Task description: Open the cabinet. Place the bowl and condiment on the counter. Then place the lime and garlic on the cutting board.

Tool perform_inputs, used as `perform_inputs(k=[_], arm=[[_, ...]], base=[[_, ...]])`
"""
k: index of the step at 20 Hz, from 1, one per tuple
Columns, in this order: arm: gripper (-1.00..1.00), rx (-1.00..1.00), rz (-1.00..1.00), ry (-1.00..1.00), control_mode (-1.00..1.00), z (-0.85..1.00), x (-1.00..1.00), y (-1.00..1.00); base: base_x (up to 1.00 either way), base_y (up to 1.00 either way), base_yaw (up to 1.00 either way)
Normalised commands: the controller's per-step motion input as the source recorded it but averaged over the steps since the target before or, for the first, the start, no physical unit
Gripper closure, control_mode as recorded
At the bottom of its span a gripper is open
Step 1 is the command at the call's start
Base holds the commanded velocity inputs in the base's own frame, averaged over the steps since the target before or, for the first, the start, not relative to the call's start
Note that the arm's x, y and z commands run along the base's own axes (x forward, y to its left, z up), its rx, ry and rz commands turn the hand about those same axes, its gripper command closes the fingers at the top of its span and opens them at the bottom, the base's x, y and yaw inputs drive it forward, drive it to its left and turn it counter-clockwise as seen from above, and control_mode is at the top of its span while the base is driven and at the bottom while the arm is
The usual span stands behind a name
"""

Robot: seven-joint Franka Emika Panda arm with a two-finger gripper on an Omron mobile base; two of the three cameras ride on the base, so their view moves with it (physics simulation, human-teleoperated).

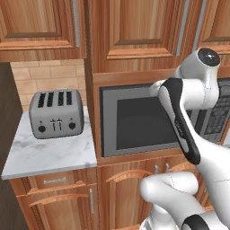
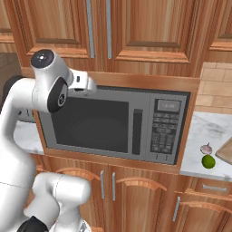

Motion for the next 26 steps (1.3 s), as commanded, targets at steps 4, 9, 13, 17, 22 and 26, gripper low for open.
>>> perform_inputs(k=[4,9,13,17,22,26], arm=[[-1.0,0.0,-0.01,-0.22,-1.0,0.31,-0.25,-0.26],[-1.0,0.0,-0.02,-0.21,-1.0,0.31,-0.27,-0.23],[-1.0,0.0,-0.03,-0.17,-1.0,0.35,-0.22,-0.26],[-1.0,-0.01,-0.03,-0.12,-1.0,0.36,-0.16,-0.34],[-1.0,0.0,0.0,-0.11,-1.0,0.36,-0.07,-0.35],[-1.0,0.0,-0.01,-0.08,-1.0,0.38,-0.03,-0.35]], base=[[0.0,0.0,0.0],[0.0,0.0,0.0],[0.0,0.0,0.0],[0.0,0.0,0.0],[0.0,0.0,0.0],[0.0,0.0,0.0]])
